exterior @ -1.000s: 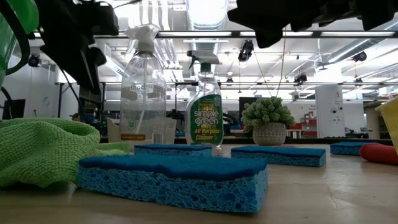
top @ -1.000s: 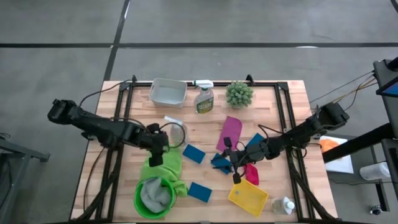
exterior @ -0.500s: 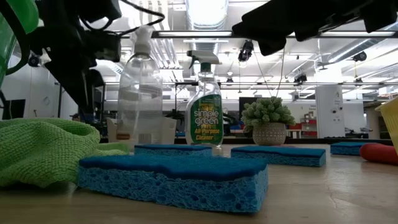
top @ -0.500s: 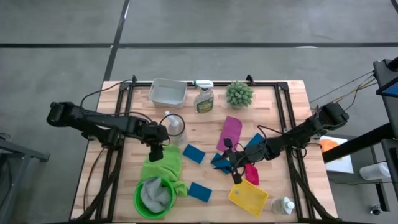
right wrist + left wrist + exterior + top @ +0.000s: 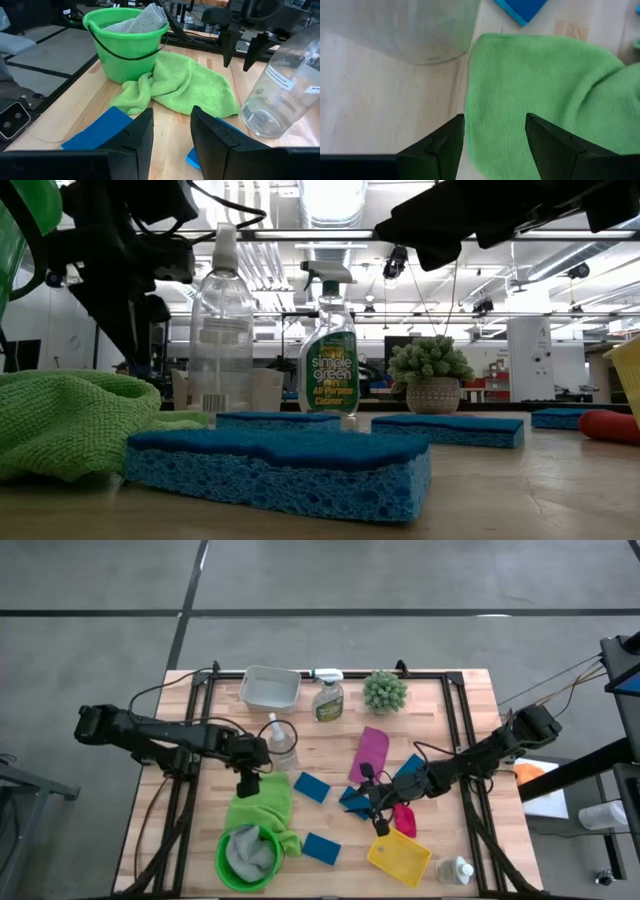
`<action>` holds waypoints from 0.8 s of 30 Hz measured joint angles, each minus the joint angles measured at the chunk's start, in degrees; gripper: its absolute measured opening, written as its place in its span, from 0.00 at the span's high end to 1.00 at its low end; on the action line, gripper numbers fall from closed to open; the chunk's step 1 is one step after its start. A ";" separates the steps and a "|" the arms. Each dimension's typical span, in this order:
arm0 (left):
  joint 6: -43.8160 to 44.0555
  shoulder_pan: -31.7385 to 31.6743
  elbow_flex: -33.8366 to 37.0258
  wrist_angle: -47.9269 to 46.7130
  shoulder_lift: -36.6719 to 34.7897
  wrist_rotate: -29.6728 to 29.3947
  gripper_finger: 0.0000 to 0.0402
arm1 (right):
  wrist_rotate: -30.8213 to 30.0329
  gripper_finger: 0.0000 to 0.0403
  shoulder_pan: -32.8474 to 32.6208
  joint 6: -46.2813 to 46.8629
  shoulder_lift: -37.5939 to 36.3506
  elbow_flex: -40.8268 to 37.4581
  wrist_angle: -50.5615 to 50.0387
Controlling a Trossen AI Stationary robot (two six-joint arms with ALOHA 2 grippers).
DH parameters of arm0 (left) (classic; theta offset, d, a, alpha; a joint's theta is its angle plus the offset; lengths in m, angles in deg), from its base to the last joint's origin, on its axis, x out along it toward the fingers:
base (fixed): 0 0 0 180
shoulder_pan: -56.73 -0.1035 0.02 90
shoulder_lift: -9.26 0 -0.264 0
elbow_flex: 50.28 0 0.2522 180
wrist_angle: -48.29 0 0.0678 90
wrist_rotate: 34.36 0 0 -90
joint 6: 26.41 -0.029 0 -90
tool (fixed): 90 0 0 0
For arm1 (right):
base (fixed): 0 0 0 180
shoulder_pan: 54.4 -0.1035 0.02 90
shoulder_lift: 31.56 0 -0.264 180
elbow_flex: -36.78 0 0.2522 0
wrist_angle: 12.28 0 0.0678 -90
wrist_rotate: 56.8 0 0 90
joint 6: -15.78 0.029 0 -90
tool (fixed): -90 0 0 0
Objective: Pick & Place Kitchen Items
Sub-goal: Put the green microfiber cloth into the green basket
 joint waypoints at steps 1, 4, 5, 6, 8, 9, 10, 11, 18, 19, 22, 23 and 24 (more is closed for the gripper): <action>-0.10 0.00 0.00 -0.49 -0.37 0.04 0.47 | 0.02 0.69 0.00 0.17 0.00 0.00 0.00; -0.17 0.00 0.00 -1.01 -2.34 0.04 0.47 | 0.02 0.69 0.00 0.31 0.00 0.00 0.02; -0.17 0.00 0.00 -0.99 -3.32 0.04 0.47 | 0.02 0.69 0.00 0.38 0.00 0.00 0.02; -0.17 0.00 0.00 -0.97 -4.49 0.02 0.47 | 0.00 0.69 0.00 0.44 0.00 0.00 0.02; -0.17 0.00 0.00 -0.79 -7.20 0.00 0.47 | 0.01 0.69 0.00 0.56 0.00 0.00 0.07; -0.13 0.00 0.00 -0.54 -8.77 -0.02 0.47 | 0.00 0.69 0.00 0.72 0.00 0.00 0.15; -0.04 0.00 -0.02 -0.13 -10.46 -0.09 0.47 | 0.00 0.69 0.00 0.89 0.00 0.00 0.41; 0.12 0.00 -0.02 0.48 -12.29 -0.30 0.47 | 0.00 0.69 0.00 0.98 0.01 0.00 0.79; -0.41 2.72 2.16 11.06 -24.24 -1.06 0.47 | -0.01 0.64 0.38 2.02 6.86 3.00 5.89; -0.93 3.41 2.72 12.85 -25.74 -1.08 0.47 | -0.04 0.61 0.40 2.01 8.75 4.21 5.79; -2.89 5.57 5.06 18.07 -29.27 -1.15 0.47 | 0.15 0.49 0.42 1.99 14.99 9.76 4.87; -3.69 6.18 5.82 19.91 -30.28 -1.14 0.47 | 0.64 0.44 0.39 1.98 16.87 12.01 3.36; -4.48 6.72 6.59 21.35 -31.16 -1.14 0.47 | 1.76 0.39 0.39 1.99 18.75 14.56 1.75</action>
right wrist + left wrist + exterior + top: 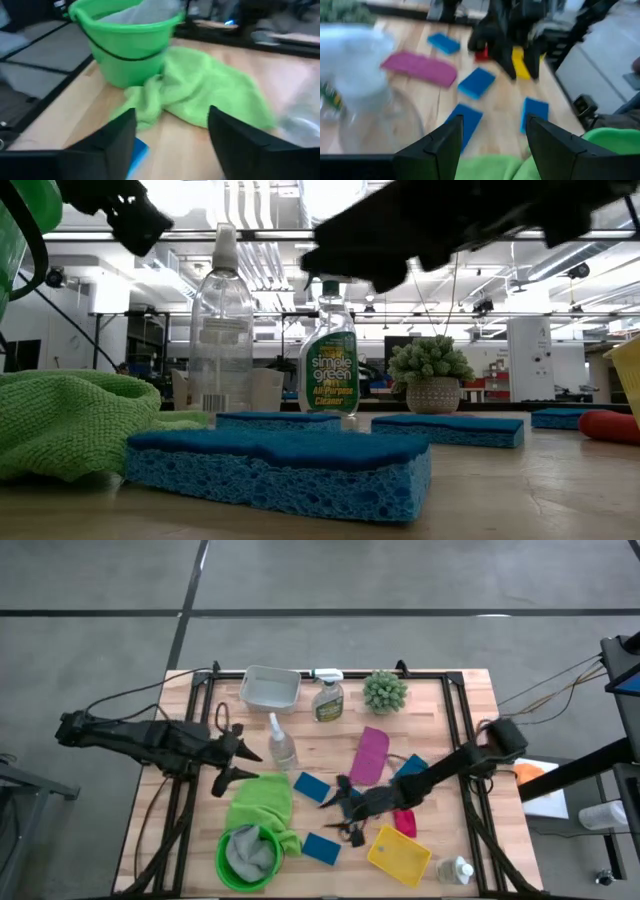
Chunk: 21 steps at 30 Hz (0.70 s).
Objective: Pick & Place Kitchen Items
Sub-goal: Put the green microfiber cloth into the green basket
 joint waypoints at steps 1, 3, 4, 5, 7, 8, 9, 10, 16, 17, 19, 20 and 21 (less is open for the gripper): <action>-0.74 0.48 0.81 1.39 -0.71 -0.04 0.47 | 0.93 0.34 0.00 0.01 1.72 2.60 -2.03; -2.41 1.12 2.06 4.50 -1.93 -0.15 0.47 | 1.37 0.26 0.00 0.02 4.95 7.58 -7.47; -2.97 1.32 2.73 5.25 -2.43 -0.17 0.47 | 1.55 0.23 -0.02 0.03 6.81 10.33 -9.30; -3.40 1.42 3.26 6.15 -2.65 -0.16 0.47 | 1.74 0.20 -0.06 0.09 8.40 12.77 -11.22; -4.75 1.43 3.83 7.99 -3.00 -0.15 0.47 | 3.39 0.16 -0.13 0.32 11.64 17.61 -15.51; -5.34 1.43 4.25 8.35 -3.14 -0.15 0.47 | 4.41 0.15 -0.13 0.42 13.25 20.10 -16.35; -5.72 1.43 4.65 9.52 -3.15 -0.16 0.47 | 5.45 0.15 -0.13 0.47 14.67 22.21 -17.57; -6.36 1.43 4.94 11.03 -3.15 -0.17 0.47 | 6.19 0.15 -0.13 0.48 16.08 24.42 -19.04; -9.35 1.43 6.46 16.40 -3.47 -0.16 0.47 | 8.66 0.14 -0.06 1.72 24.66 36.42 -25.81; -9.81 1.43 6.43 17.14 -3.33 -0.15 0.47 | 8.65 0.14 -0.04 1.76 25.82 37.76 -27.89; -10.49 1.43 6.41 16.97 -3.63 -0.16 0.47 | 8.64 0.14 0.06 1.95 28.47 41.16 -29.16; -10.60 1.43 6.44 17.32 -3.68 -0.15 0.47 | 8.60 0.14 0.07 2.18 29.28 42.14 -30.55; -10.73 1.43 6.34 17.98 -3.66 -0.17 0.47 | 8.50 0.14 0.15 2.55 30.14 43.22 -31.83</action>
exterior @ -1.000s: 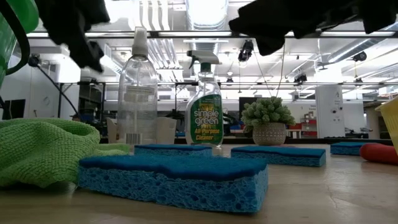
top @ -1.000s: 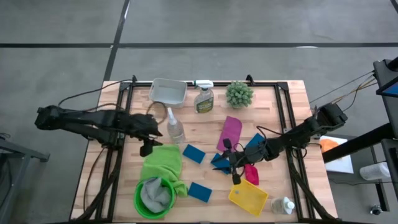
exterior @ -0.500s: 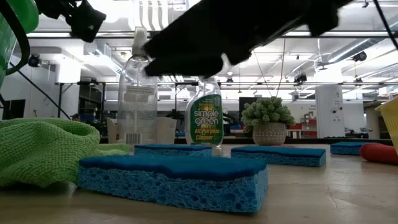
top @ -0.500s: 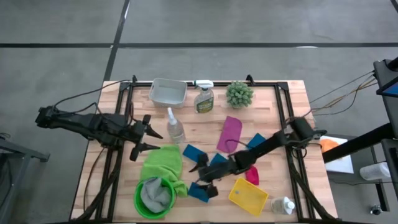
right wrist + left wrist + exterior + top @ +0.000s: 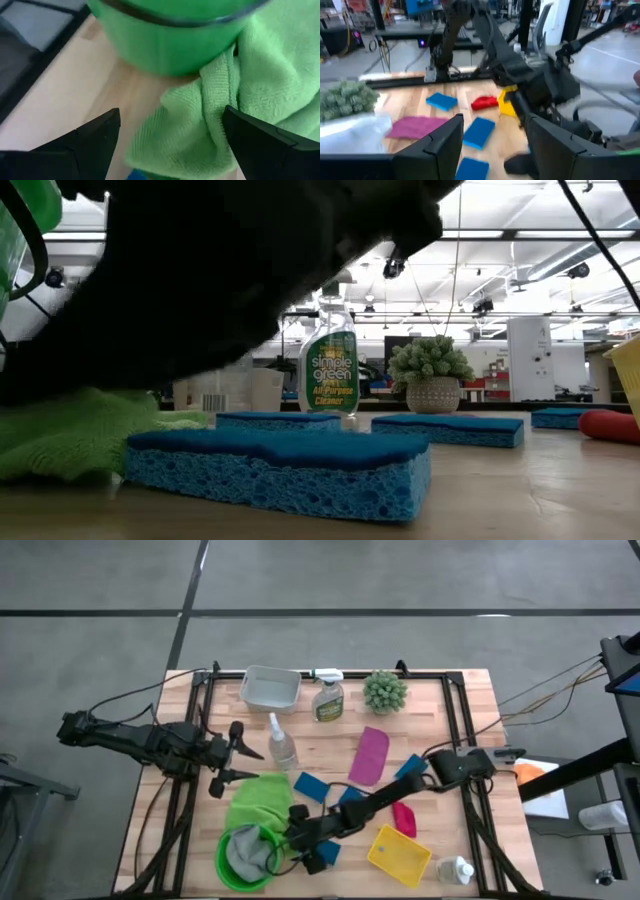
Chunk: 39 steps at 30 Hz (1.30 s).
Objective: Pick & Place Kitchen Items
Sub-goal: Put the green microfiber cloth into the green basket
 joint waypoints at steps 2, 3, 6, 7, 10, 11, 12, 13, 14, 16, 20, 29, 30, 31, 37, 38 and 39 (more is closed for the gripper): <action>-0.42 0.00 0.06 -0.43 -0.29 0.02 0.47 | -0.67 0.14 0.24 0.69 1.57 2.25 -1.17; -0.45 0.00 0.06 -0.04 -0.16 0.02 0.47 | -1.29 0.14 0.30 0.98 1.96 2.81 -2.74; -0.47 0.00 0.01 0.16 -0.27 0.02 0.47 | -4.47 0.14 0.59 1.82 2.87 4.29 -5.63; -0.48 0.00 0.01 0.74 -0.18 0.02 0.47 | -6.29 0.15 0.63 2.20 2.89 4.35 -7.12; -0.59 0.00 0.01 0.88 0.00 0.02 0.47 | -9.59 0.19 0.68 2.80 2.77 4.55 -8.94; -0.61 0.00 0.01 1.14 0.03 0.02 0.47 | -10.17 0.21 0.67 3.04 2.58 4.54 -9.44; -0.66 0.00 0.01 1.01 0.02 0.02 0.47 | -10.46 0.25 0.66 3.33 2.51 4.53 -9.90; -0.67 0.00 0.01 1.04 0.11 0.02 0.47 | -10.53 0.29 0.68 3.48 2.46 4.53 -10.11; -0.69 0.00 0.01 1.33 0.15 0.02 0.47 | -10.53 0.34 0.69 3.57 2.43 4.53 -10.14; -0.69 0.00 0.01 1.33 0.15 0.02 0.47 | -10.53 0.45 0.70 3.71 2.43 4.53 -10.38; -0.85 0.00 0.01 1.96 0.15 0.02 0.47 | -10.32 0.73 0.70 3.69 2.35 4.50 -11.30; -1.05 0.00 0.01 2.50 0.15 0.02 0.47 | -10.85 0.95 0.65 2.67 0.35 4.36 -16.92; -1.05 0.00 0.01 2.48 0.15 0.02 0.47 | -11.56 0.95 0.55 2.35 0.00 4.31 -17.39; -1.05 0.00 0.01 2.51 0.13 0.02 0.47 | -12.17 0.95 0.39 2.00 -0.85 4.26 -18.12; -1.05 0.00 0.01 2.50 0.06 0.02 0.47 | -16.93 0.95 -0.39 -0.62 -6.96 4.25 -21.77; -1.05 0.00 0.01 2.38 0.04 0.02 0.47 | -17.77 0.95 -0.46 -0.95 -8.02 4.17 -22.39; -1.05 0.00 0.01 2.55 -0.01 0.02 0.47 | -18.48 0.95 -0.55 -1.38 -9.16 3.91 -23.04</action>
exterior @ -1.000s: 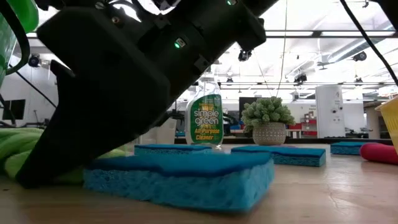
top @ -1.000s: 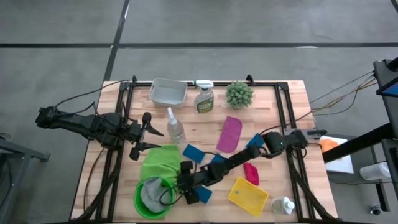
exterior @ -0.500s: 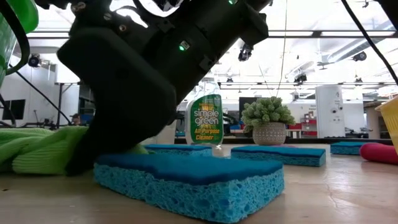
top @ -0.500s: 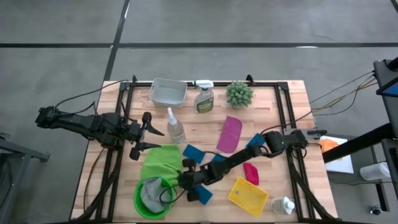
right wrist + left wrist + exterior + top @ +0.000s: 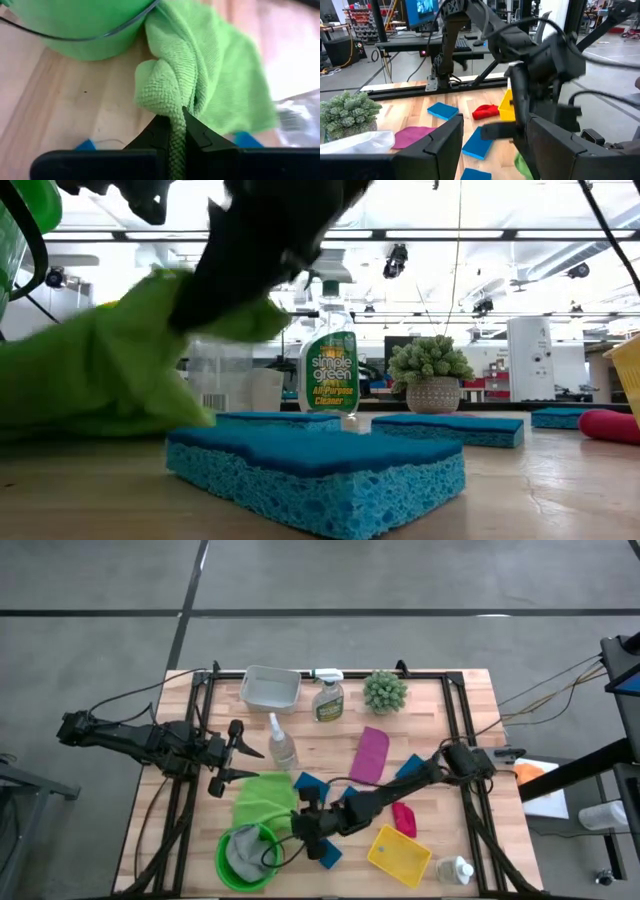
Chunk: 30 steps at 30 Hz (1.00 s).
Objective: Pick & Place Kitchen Items
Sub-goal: Put the green microfiber cloth into the green basket
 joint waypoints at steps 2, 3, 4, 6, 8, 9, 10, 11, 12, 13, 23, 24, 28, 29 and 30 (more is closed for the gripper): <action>0.01 0.00 0.00 -0.13 -0.15 0.00 0.47 | -1.91 0.95 -0.11 -0.90 -2.77 -0.91 -1.46; 0.02 0.00 0.00 -0.08 -0.16 0.00 0.47 | -2.82 0.95 -0.15 -1.16 -4.29 -1.60 -1.70; 0.00 0.00 0.00 -0.12 -0.20 0.00 0.47 | -3.72 0.95 -0.15 -1.28 -5.98 -2.30 -1.69; 0.00 0.00 0.00 -0.12 -0.24 0.00 0.47 | -5.33 0.95 -0.14 -1.70 -9.58 -4.39 -1.61; -0.18 0.00 0.00 -0.17 -0.22 0.02 0.47 | -5.88 0.95 -0.13 -2.17 -13.35 -7.17 -0.16; -0.34 0.00 0.00 -0.19 -0.22 0.02 0.47 | -6.09 0.95 -0.11 -2.41 -15.20 -8.85 1.37; -0.63 0.00 0.00 -0.12 -0.24 0.02 0.47 | -6.18 0.95 -0.07 -2.99 -17.20 -10.86 3.60; -0.99 0.00 0.00 -0.16 -0.24 0.02 0.47 | -6.26 0.96 -0.07 -3.63 -19.08 -13.13 6.70; -1.09 0.00 0.00 -0.12 -0.24 0.03 0.47 | -6.27 0.96 -0.07 -4.46 -21.22 -15.61 10.54; -1.12 0.00 0.00 -0.12 -0.24 0.05 0.47 | -6.25 0.96 -0.03 -5.48 -23.13 -18.30 14.39; -1.35 0.12 0.00 2.37 0.37 0.66 0.47 | -5.80 0.96 4.06 -13.31 -35.40 -42.49 60.55; -1.34 0.23 0.00 3.31 0.86 0.64 0.47 | -5.75 0.96 4.68 -13.42 -35.68 -43.33 63.10; -2.49 0.75 -0.03 8.34 4.22 0.66 0.47 | -5.10 0.96 6.70 -13.60 -35.66 -43.20 66.27; -3.02 0.87 -0.03 9.02 5.35 0.66 0.47 | -4.83 0.96 6.99 -13.84 -35.43 -42.48 66.26; -3.31 0.93 -0.02 9.92 6.63 0.68 0.47 | -4.40 0.96 7.33 -13.95 -35.26 -41.83 66.37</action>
